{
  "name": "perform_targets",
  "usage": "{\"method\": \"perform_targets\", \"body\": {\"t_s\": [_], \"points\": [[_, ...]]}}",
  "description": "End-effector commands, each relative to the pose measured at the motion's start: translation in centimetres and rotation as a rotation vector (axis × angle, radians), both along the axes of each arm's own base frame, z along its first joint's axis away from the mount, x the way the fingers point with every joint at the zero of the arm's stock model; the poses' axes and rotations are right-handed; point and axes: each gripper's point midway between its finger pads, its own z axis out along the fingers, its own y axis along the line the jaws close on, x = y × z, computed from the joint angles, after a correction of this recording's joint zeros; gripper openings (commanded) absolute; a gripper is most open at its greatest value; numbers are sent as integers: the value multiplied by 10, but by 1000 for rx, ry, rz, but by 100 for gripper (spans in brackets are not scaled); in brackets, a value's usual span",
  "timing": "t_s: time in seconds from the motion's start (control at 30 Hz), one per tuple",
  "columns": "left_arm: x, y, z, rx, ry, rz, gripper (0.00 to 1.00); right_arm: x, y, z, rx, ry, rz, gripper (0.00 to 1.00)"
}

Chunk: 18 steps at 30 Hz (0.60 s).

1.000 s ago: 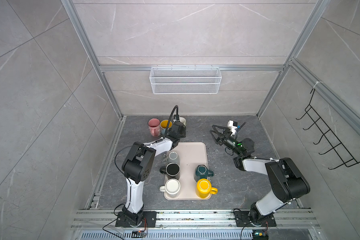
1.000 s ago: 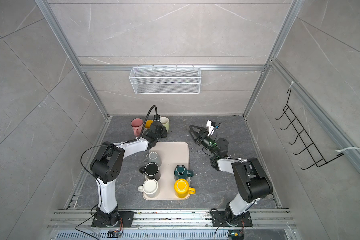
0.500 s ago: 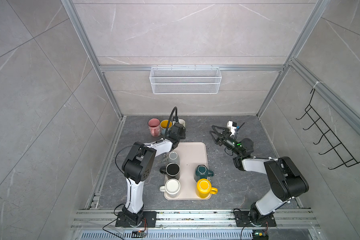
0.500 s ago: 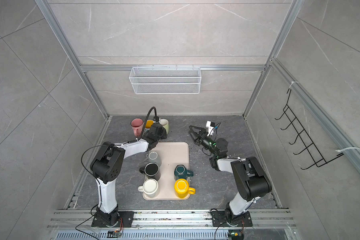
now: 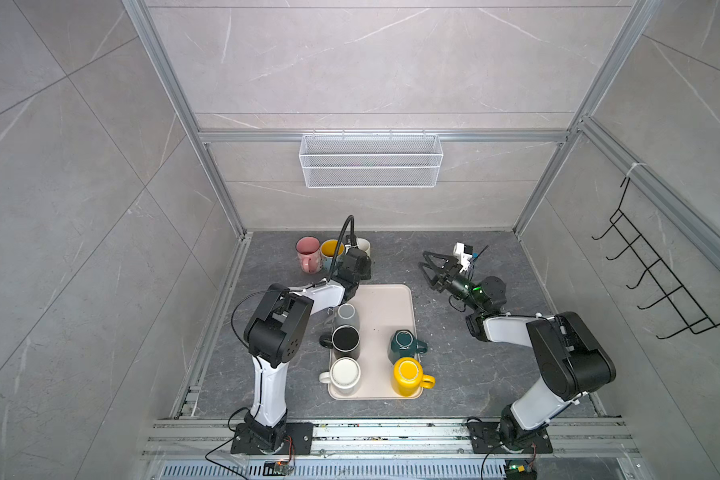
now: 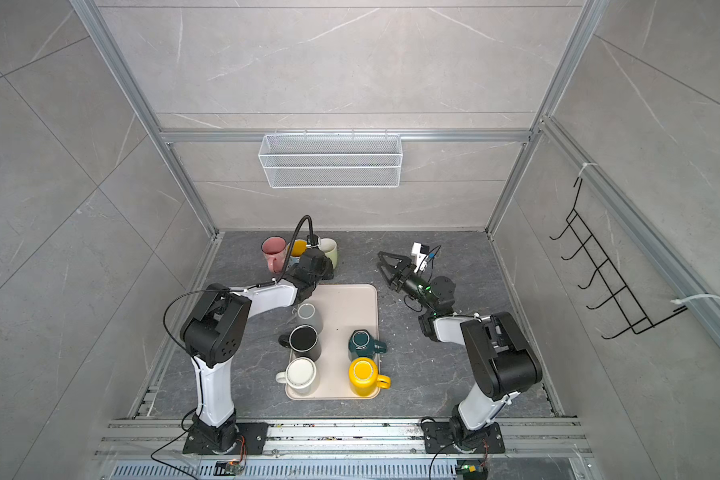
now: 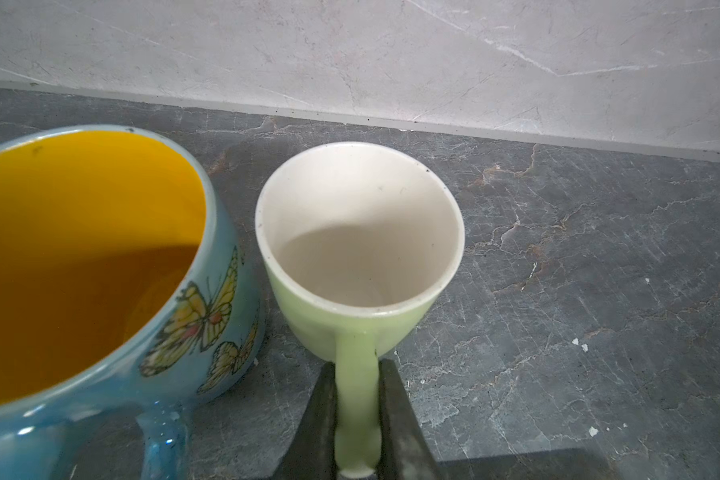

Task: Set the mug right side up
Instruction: 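Lower the upright light green mug beside the blue butterfly mug with the left gripper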

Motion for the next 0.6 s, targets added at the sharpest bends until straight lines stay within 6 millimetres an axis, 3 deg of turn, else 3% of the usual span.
{"method": "perform_targets", "body": {"t_s": [0.0,0.37,0.57], "points": [[1,-3,20,-40,-55,13,16,-2,3,8,-3,-53,13,79],[-7,-3,14,-16,-45,12,42,-2,4,7,-4,-49,17,80],[-15,-1,39,-31,-96,18,53,-1,4,7,-4,-50,19,79]]}}
